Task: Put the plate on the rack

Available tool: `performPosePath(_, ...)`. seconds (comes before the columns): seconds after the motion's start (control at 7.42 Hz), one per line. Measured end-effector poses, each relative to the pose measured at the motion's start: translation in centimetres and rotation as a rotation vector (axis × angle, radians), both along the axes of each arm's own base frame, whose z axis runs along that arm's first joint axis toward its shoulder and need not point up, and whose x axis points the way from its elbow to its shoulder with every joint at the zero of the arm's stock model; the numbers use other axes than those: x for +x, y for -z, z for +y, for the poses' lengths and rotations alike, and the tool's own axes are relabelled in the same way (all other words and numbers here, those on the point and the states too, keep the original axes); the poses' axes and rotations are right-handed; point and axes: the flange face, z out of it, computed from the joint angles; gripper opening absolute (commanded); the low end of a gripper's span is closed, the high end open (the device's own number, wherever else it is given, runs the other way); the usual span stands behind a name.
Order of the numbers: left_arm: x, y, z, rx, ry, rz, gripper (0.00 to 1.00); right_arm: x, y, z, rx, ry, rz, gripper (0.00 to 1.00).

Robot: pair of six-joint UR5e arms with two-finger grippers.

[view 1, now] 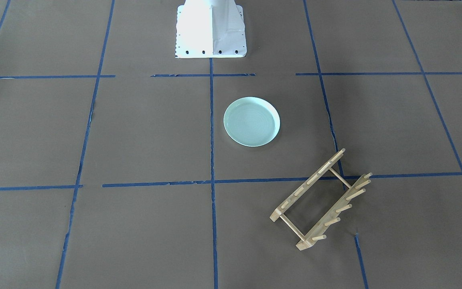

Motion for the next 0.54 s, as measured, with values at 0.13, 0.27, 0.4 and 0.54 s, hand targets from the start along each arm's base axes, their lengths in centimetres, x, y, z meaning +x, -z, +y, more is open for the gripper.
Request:
performPosePath(0.13, 0.00, 0.05, 0.00, 0.001, 0.000, 0.000, 1.00, 0.00, 0.00, 0.00, 0.000, 0.000, 0.000, 1.00)
performPosePath(0.27, 0.06, -0.12, -0.01, -0.003, -0.001, 0.001, 1.00, 0.00, 0.00, 0.00, 0.000, 0.000, 0.000, 1.00)
performPosePath(0.4, 0.20, -0.46, -0.02, -0.010, -0.003, 0.000, 1.00, 0.02, 0.00, 0.00, 0.000, 0.000, 0.000, 1.00)
performPosePath(0.54, 0.38, -0.19, -0.27, -0.005, -0.006, 0.002, 1.00, 0.02, 0.00, 0.00, 0.000, 0.000, 0.000, 1.00)
